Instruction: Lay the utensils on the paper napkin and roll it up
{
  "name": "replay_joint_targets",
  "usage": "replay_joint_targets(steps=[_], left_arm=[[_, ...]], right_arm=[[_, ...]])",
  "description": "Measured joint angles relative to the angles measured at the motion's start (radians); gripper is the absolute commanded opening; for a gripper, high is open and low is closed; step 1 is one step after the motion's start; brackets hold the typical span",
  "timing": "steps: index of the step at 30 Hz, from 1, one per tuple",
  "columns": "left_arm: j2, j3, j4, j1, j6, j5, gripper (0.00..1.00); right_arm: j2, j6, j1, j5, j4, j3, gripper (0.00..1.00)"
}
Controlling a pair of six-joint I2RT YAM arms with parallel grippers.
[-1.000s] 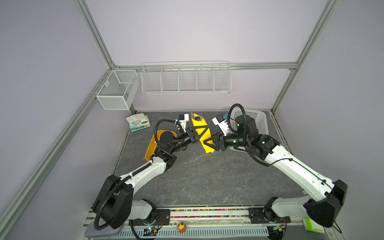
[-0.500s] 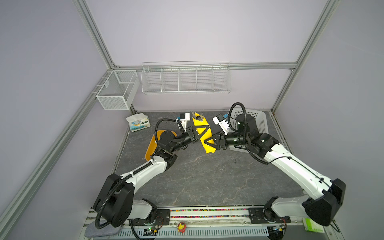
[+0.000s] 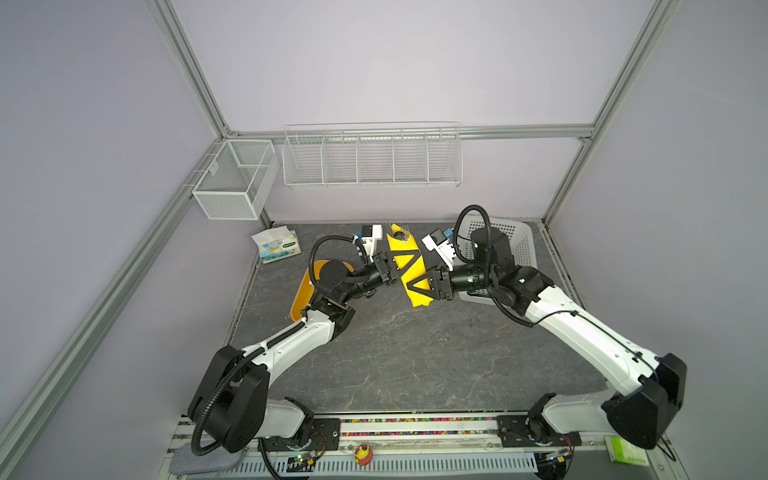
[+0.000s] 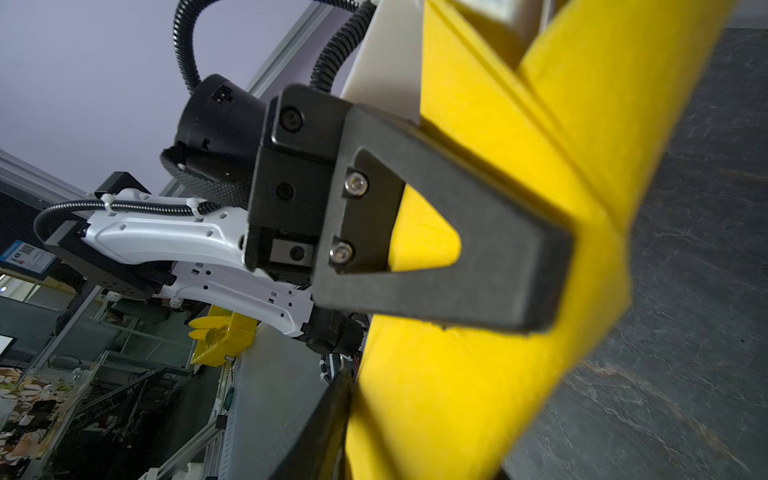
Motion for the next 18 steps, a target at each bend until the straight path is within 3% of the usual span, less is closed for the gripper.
replay_joint_targets(steps=[8,18], left_arm=[[0.012,0.002,0.020,0.000,0.010,0.028,0.04],[0.013,0.011,-0.030,-0.001,0.051,0.019,0.53]], right_arm=[[-0.002,0.032,-0.015,-0.046,0.021,-0.018,0.16],[-0.027,0.068,-0.021,-0.057,0.067,-0.079,0.12]])
